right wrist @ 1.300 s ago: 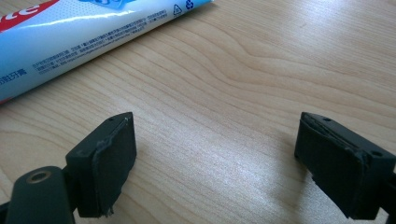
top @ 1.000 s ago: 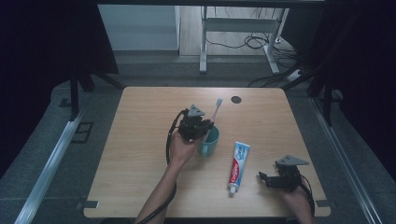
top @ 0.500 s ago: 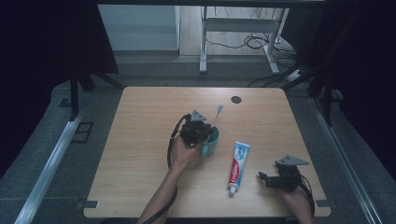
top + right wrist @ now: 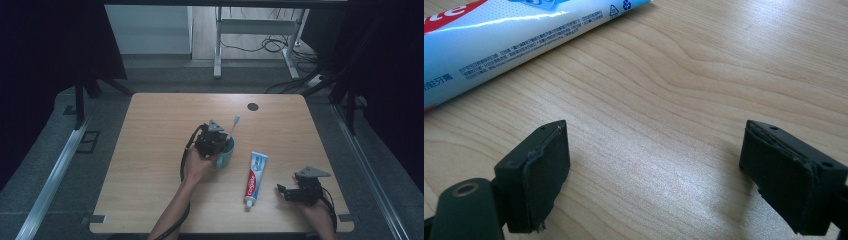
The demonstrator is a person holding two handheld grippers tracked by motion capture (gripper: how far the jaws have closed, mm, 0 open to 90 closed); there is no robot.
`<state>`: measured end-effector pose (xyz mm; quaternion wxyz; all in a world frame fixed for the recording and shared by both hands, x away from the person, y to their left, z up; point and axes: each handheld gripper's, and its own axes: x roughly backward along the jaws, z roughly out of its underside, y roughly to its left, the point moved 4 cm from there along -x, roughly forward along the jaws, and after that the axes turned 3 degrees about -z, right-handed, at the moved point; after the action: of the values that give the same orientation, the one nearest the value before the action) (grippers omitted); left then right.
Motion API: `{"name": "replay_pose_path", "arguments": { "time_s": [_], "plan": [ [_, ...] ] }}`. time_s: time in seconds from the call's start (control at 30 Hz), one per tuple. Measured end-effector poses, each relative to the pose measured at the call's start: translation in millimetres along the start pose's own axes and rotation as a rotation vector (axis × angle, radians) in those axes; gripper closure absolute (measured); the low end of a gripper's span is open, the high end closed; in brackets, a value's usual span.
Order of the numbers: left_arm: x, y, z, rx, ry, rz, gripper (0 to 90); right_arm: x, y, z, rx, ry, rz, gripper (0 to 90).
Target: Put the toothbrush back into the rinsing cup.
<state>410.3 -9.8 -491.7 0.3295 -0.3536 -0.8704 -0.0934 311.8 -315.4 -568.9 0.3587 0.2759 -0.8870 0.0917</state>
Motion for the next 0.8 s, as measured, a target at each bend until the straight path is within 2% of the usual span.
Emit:
{"name": "replay_pose_path", "arguments": {
  "time_s": [0.43, 0.6, 0.8],
  "plan": [
    [-7.3, 0.6, 4.7, -0.004, 0.052, -0.013, 77.6, 0.1, 0.2, 0.1, -0.002, 0.001, 0.000, 12.2],
    [-6.5, 1.1, 4.3, -0.005, 0.050, -0.014, 76.5, 0.1, 0.2, 0.1, -0.003, 0.001, 0.000, 12.2],
    [-4.3, -0.4, 2.0, -0.013, 0.039, -0.010, 71.2, 0.1, 0.1, 0.1, -0.002, 0.001, 0.000, 12.2]
  ]
}}
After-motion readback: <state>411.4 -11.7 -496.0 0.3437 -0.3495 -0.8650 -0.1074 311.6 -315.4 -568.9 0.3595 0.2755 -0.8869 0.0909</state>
